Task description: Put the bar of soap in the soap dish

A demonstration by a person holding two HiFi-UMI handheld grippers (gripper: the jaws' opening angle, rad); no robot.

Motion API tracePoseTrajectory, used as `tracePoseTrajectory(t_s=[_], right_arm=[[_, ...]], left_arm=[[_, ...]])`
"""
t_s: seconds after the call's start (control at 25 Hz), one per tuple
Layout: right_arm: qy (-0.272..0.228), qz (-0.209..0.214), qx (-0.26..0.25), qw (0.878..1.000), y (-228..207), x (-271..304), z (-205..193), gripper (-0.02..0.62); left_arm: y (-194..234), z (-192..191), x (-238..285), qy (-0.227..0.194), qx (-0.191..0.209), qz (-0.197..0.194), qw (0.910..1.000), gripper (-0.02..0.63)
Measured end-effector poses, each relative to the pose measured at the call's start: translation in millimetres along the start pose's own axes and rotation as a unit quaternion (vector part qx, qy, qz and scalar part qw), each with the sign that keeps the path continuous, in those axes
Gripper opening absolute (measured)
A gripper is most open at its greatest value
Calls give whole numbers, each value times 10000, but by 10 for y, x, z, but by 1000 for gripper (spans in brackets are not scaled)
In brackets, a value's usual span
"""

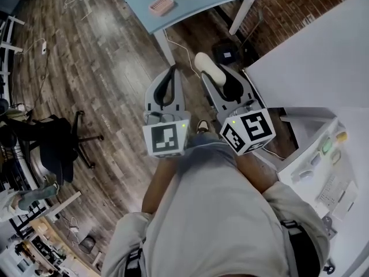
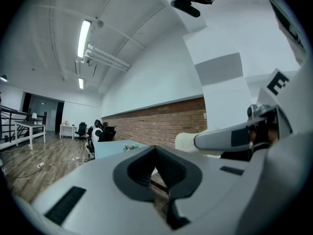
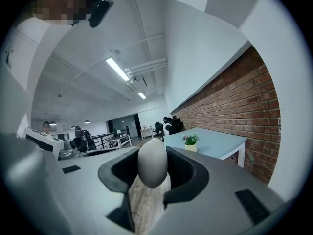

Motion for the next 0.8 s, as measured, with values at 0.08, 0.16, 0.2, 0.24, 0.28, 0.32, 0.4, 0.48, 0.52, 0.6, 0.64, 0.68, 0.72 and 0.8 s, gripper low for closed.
tracePoseTrajectory(t_s=[0.08,0.16,0.2,0.24,0.28,0.32,0.4,0.48,0.52,0.6,0.64,0.68,0.72,0.8], right_arm=[[-18,44,56,10000,-29,-1,18,160],[-38,84,82,9999,-51,-4,55,160],[-56,113,78,9999,-55,-7,78,160],[-74,144,77,9998,-58,-12,97,160],[-86,170,79,9998,-63,-17,109,160],[-92,190,77,9997,-73,-24,112,160],[-90,240,70,9996,-100,-43,113,160],[-77,303,68,9995,-127,-69,113,160],[-72,333,68,9994,-138,-86,112,160],[-74,386,58,9992,-156,-124,111,160],[-83,414,49,9991,-165,-144,112,160],[-95,445,47,9990,-176,-165,114,160],[-110,477,51,9988,-186,-184,117,160],[-143,529,66,9985,-203,-209,123,160]], left_arm=[[12,27,2,-6,28,25,10000,3],[13,59,7,-25,43,40,10000,3],[9,73,4,-27,44,47,10000,3],[5,84,-1,-25,42,57,10000,3],[2,92,-9,-18,39,72,10000,3],[-4,96,-15,-8,40,90,10000,3],[-32,98,-16,6,67,125,9999,3],[-77,103,-15,23,111,156,9998,3],[-100,107,-18,40,135,170,9998,3],[-148,113,-22,65,173,200,9996,3],[-175,116,-24,62,186,213,9996,3],[-206,120,-26,49,202,223,9995,3],[-237,125,-29,33,224,227,9995,3],[-293,135,-36,14,258,231,9994,3]])
Point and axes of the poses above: the fingertips, and each gripper's own axes: x forward along the fingers, y to its left, z out of its top, the point moved 8 cm from there along -x, backward along the fingers, and after that the axes turned 12 degrees about -z, right-handed, at the moved point
